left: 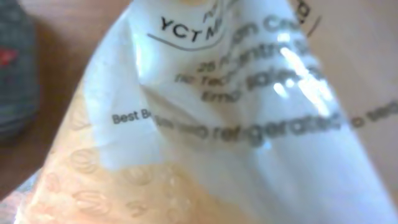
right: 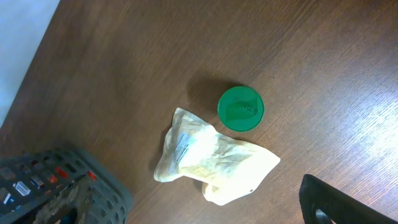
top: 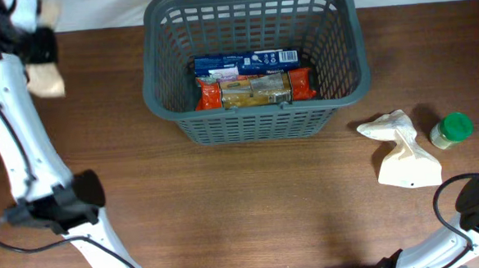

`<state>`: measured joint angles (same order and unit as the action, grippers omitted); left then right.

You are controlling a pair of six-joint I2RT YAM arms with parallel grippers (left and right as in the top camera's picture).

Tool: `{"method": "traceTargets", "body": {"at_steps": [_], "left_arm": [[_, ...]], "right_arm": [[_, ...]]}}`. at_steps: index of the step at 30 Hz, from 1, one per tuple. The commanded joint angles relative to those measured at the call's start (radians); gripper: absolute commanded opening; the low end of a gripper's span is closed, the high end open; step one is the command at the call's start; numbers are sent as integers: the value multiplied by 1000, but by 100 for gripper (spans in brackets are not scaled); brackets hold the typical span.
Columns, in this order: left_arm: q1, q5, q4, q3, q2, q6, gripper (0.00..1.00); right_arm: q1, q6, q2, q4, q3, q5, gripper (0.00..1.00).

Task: Pack container
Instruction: 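Grasp the clear plastic bag on the left with the left gripper, then drop the plastic bag into the basket with the left gripper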

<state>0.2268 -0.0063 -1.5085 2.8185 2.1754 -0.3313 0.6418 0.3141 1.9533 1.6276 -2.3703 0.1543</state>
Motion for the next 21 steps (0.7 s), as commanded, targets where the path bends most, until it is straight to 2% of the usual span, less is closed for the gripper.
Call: {"method": "traceTargets", "body": {"at_steps": [1, 5, 8, 11, 15, 21], "left_arm": [[-180, 30, 15, 139, -95, -289, 2], [-463, 29, 62, 201, -116, -676, 2], [-613, 29, 132, 169, -97, -793, 2], [-689, 31, 191, 98, -41, -793, 2], [-726, 52, 217, -19, 58, -787, 2], [-774, 57, 203, -132, 188, -625, 2]], "right_arm": [[0, 1, -10, 0, 3, -9, 99], [0, 1, -10, 0, 3, -9, 99], [0, 1, -10, 0, 3, -9, 99], [0, 1, -10, 0, 3, -9, 99], [0, 1, -10, 0, 3, -9, 99], [0, 1, -10, 0, 3, -9, 99]]}}
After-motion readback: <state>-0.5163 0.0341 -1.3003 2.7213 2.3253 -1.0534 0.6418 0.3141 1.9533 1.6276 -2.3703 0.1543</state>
